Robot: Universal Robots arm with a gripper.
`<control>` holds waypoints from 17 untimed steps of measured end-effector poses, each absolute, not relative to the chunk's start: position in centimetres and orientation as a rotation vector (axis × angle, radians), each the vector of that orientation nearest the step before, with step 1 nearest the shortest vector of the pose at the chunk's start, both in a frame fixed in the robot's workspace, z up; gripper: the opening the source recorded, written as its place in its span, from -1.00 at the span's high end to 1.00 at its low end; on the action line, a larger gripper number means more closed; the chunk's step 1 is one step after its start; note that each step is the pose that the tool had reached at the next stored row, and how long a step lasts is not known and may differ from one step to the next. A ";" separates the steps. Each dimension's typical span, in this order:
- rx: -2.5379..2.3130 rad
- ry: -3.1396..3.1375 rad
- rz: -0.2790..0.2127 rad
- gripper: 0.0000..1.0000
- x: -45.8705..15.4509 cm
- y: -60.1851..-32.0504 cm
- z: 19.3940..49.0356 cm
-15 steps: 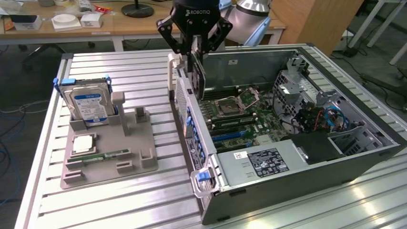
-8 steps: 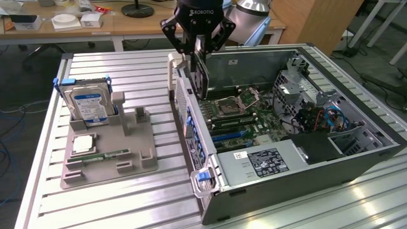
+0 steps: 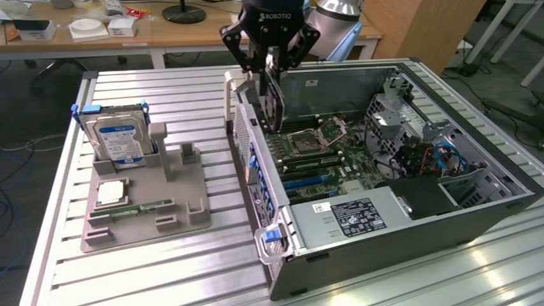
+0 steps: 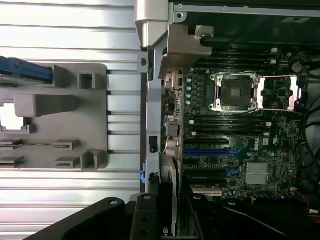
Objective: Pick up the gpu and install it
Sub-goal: 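Pick up the gpu and move the gpu toward the slot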
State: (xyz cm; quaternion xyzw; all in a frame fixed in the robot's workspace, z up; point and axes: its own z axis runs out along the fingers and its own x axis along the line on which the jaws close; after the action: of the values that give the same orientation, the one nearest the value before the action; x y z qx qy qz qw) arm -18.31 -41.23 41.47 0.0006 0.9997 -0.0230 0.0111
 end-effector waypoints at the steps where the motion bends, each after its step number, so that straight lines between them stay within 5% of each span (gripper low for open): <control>1: 0.002 3.119 -0.072 0.47 -18.2 -41.2 41.5; 17: 0.002 3.119 -0.072 0.47 -16.7 -41.2 41.5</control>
State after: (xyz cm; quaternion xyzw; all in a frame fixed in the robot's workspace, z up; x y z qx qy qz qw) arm -16.75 -41.23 41.47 0.0006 0.9997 -0.0230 0.0111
